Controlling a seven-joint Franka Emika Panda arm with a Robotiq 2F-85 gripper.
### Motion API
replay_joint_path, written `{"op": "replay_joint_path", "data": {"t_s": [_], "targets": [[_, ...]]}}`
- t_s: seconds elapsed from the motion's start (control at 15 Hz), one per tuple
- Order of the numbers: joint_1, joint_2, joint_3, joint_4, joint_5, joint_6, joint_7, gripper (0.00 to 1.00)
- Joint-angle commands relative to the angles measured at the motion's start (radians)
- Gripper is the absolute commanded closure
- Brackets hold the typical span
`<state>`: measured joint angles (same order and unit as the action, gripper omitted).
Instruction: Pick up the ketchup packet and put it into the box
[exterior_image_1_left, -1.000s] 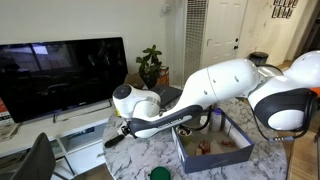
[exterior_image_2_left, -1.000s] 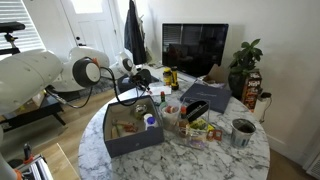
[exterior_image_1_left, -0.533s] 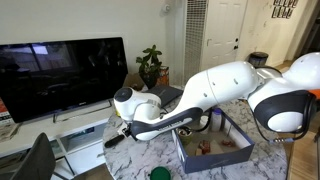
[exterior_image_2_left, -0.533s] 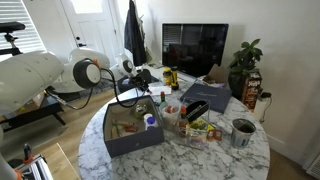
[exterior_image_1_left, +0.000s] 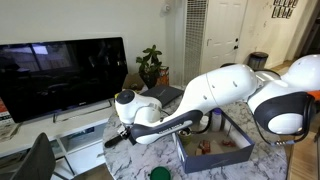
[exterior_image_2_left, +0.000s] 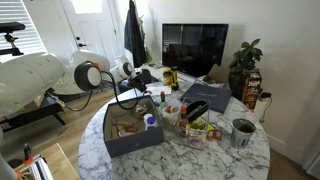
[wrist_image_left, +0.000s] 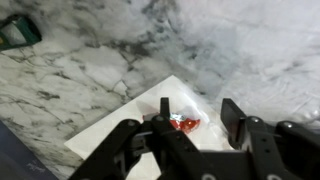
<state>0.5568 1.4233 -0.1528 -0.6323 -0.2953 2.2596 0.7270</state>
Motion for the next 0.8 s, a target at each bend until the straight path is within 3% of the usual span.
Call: {"op": "replay_joint_path", "data": {"t_s": [0.0,0.07,0.13,0.67,0.73], "targets": [[-0.002,0.050,-0.002,0.056,0.001,0.088,0.032,0.61],[-0.001,0.057,-0.010,0.062,-0.004,0.118,0.044,0.59],[-0.001,0.062,-0.017,0.065,-0.008,0.146,0.055,0.63],[0.005,0.078,-0.089,0.059,-0.025,0.181,0.075,0.35],[0.005,0.079,-0.094,0.060,-0.023,0.179,0.074,0.45]]}}
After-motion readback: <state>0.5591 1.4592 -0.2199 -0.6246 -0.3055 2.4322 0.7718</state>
